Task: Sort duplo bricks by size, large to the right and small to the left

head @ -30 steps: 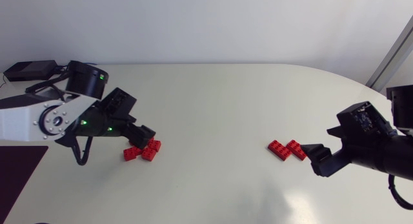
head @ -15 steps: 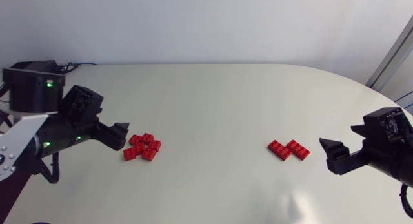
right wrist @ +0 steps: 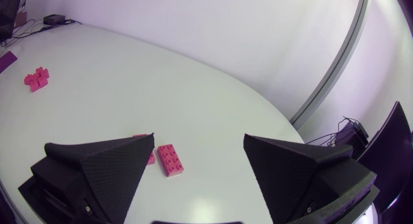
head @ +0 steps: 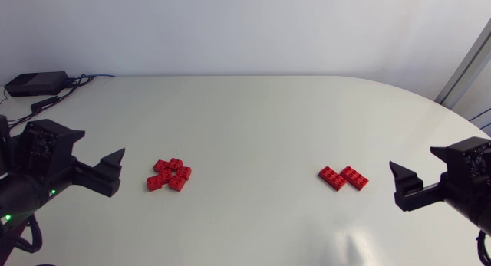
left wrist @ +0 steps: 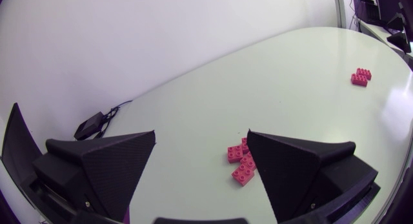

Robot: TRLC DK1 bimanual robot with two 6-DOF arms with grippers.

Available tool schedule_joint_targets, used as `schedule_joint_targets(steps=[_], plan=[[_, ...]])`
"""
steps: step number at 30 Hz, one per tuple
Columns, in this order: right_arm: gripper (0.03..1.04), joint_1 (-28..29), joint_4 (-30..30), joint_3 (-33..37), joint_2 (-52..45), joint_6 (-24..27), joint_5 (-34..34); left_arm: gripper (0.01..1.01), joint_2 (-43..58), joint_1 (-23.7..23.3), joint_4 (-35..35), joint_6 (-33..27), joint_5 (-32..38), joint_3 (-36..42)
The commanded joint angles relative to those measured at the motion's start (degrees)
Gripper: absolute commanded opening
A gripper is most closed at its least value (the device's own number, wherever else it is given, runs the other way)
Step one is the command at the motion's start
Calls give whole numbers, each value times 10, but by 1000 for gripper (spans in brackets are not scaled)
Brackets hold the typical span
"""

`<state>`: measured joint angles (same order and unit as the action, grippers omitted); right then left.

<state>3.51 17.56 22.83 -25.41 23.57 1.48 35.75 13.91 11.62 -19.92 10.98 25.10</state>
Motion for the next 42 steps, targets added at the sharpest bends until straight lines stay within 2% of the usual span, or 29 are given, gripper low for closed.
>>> schedule_joint_targets(steps=[1, 5, 34, 42], plan=[[993, 5, -13, -27, 18, 14, 0, 985, -35, -9, 4, -12, 7, -26], [993, 5, -30, -52, 49, 14, 0, 985, -80, -31, 3, -7, 4, -44], [993, -35, -175, -228, 254, -235, -15, 985, -357, -139, -116, 199, -110, -251], [993, -35, -176, -228, 254, -236, -15, 985, -357, -139, -116, 199, -110, -251]])
